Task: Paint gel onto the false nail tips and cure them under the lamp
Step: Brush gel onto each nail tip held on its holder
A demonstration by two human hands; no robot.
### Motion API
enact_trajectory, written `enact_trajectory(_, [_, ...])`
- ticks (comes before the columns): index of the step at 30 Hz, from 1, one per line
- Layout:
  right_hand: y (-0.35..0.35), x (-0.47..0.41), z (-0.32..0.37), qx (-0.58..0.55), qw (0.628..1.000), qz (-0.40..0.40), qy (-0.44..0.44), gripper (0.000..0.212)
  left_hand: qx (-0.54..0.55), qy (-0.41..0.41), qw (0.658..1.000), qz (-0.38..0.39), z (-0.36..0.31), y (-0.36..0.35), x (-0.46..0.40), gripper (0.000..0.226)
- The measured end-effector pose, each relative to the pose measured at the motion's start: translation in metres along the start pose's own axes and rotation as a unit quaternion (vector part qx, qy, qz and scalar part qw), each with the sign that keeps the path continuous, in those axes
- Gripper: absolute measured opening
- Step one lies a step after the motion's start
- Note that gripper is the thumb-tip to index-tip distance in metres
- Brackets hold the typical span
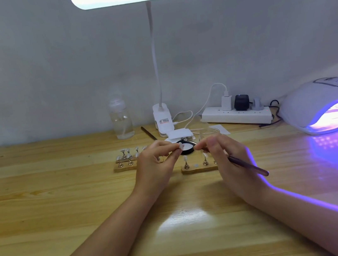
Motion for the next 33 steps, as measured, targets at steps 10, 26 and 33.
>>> enact_trajectory(10, [0.0003, 0.0011, 0.0023, -0.02, 1.0, 0.008, 0.013, 0.038, 0.003, -0.008, 1.0, 0.002, 0.0024, -0.0002, -0.001, 0.021])
enact_trajectory(26, [-0.0003, 0.001, 0.0009, 0.022, 0.999, -0.005, 0.027, 0.04, -0.033, 0.014, 0.999, -0.011, 0.0054, 0.0, 0.0001, 0.017])
enact_trajectory(33, [-0.0009, 0.0009, 0.0012, 0.036, 0.998, -0.008, 0.041, 0.036, -0.048, 0.012, 0.999, -0.014, 0.0041, 0.0005, 0.0008, 0.014])
Point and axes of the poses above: each hand's wrist, its own x-axis away from the middle knuckle, its own y-axis out of the back of the hand, z = x × y, the point moved 2 cm from there along -x, towards the middle knuckle, and after that the axes turned 12 degrees about z, right-handed, at the moved point
